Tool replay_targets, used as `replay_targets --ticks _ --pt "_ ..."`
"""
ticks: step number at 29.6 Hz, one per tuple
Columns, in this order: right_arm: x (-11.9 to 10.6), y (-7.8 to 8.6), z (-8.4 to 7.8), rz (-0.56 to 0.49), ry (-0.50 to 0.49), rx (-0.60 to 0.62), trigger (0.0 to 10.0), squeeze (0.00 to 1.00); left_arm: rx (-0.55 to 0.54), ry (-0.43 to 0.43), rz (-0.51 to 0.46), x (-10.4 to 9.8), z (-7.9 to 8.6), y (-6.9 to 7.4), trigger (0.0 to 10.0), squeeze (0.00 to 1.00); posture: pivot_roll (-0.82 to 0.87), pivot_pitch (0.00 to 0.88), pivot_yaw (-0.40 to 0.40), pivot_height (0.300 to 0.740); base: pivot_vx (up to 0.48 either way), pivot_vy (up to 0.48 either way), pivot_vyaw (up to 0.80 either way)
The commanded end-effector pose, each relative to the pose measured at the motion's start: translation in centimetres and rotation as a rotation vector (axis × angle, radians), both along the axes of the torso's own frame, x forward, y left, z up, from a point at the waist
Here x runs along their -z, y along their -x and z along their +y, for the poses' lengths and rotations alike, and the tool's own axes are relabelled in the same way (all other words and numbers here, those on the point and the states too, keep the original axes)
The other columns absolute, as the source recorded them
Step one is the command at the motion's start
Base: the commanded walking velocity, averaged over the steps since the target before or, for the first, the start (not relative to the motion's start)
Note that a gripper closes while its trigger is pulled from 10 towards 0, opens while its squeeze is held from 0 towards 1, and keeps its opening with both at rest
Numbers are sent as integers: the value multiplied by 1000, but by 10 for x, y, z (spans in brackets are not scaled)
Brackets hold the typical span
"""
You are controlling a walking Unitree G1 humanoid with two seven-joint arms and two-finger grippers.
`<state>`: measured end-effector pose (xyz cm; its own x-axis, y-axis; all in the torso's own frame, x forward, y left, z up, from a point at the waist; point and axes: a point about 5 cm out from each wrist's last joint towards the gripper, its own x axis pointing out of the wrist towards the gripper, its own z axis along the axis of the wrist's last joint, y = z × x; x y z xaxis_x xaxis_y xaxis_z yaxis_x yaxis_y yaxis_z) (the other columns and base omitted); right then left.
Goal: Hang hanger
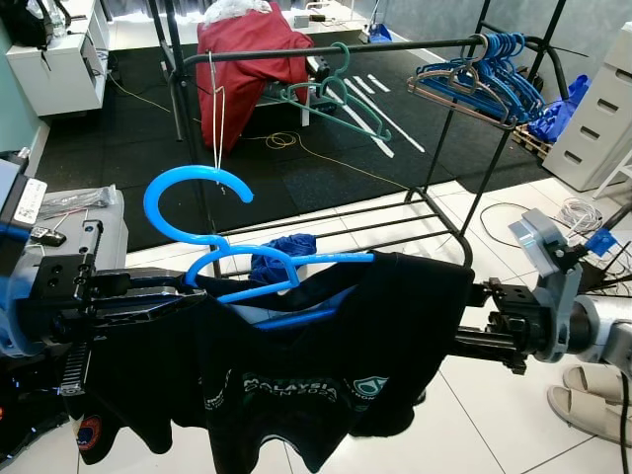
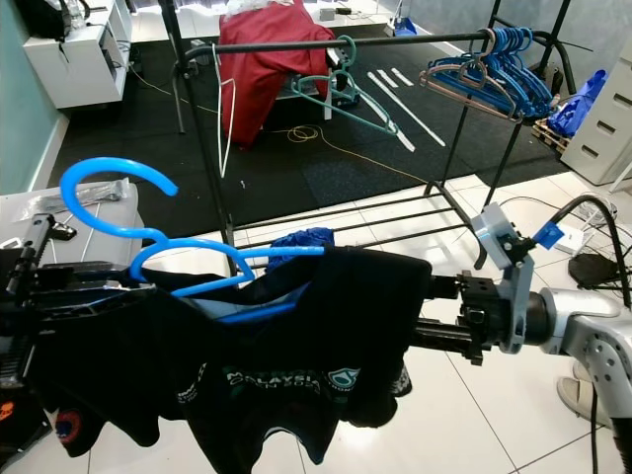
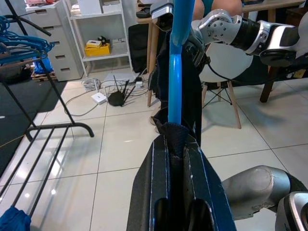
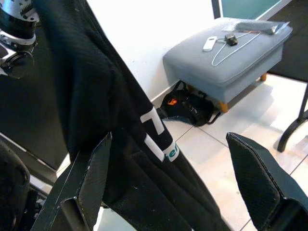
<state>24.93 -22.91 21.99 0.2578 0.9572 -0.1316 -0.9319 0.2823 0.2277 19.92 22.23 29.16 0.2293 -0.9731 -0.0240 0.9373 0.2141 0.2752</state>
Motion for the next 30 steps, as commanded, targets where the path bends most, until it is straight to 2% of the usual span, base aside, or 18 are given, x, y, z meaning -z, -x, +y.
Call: replay_targets --ticks 1,3,6,9,12,14,16,17,18,19,20,21,23,30 --pt "-8 3 -8 -13 -42 15 10000 0 17 -11 -2 -4 -1 1 10000 0 -79 77 -13 740 0 0 0" --pt "-13 3 -13 -23 -74 28 10000 0 16 -12 -1 -3 -1 1 10000 0 -79 78 -13 740 0 0 0" --pt "-32 6 -21 -69 -217 52 10000 0 15 -13 -2 -4 0 1 10000 0 -82 78 -11 740 0 0 0" --pt "-37 6 -22 -82 -249 61 10000 0 15 -12 -2 -4 0 1 10000 0 -82 78 -11 740 0 0 0" --pt "-50 -2 -30 -165 -361 143 10000 0 21 -13 -3 -4 0 1 10000 0 -83 77 -7 740 0 0 0" --pt "-50 -1 -27 -161 -361 125 10000 0 21 -13 -4 -4 0 0 10000 0 -83 78 -5 740 0 0 0" --pt "-48 1 -23 -144 -347 92 10000 0 22 -14 -4 -4 0 0 10000 0 -83 78 -5 740 0 0 0" --pt "-38 2 -16 -107 -284 74 10000 0 22 -13 -5 -4 -1 0 10000 0 -82 77 -7 740 0 0 0" --pt "-38 2 -16 -107 -284 74 10000 0 22 -13 -5 -4 -1 0 10000 0 -82 77 -7 740 0 0 0" --pt "-31 3 -12 -80 -243 65 10000 0 22 -13 -6 -4 -1 0 10000 0 -82 77 -7 740 0 0 0" --pt "-17 2 -8 -49 -155 71 10000 0 23 -12 -6 -4 -1 0 10000 0 -81 78 -9 740 0 0 0" --pt "-17 2 -8 -49 -155 71 10000 0 23 -12 -6 -4 -1 0 10000 0 -81 78 -9 740 0 0 0" --pt "-3 0 -4 -38 -73 88 10000 0 23 -11 -7 -4 -1 1 10000 0 -81 78 -9 740 0 0 0" --pt "2 -7 -5 -48 -21 138 10000 0 21 -12 -10 -5 -1 1 10000 0 -76 78 -10 740 0 0 0"
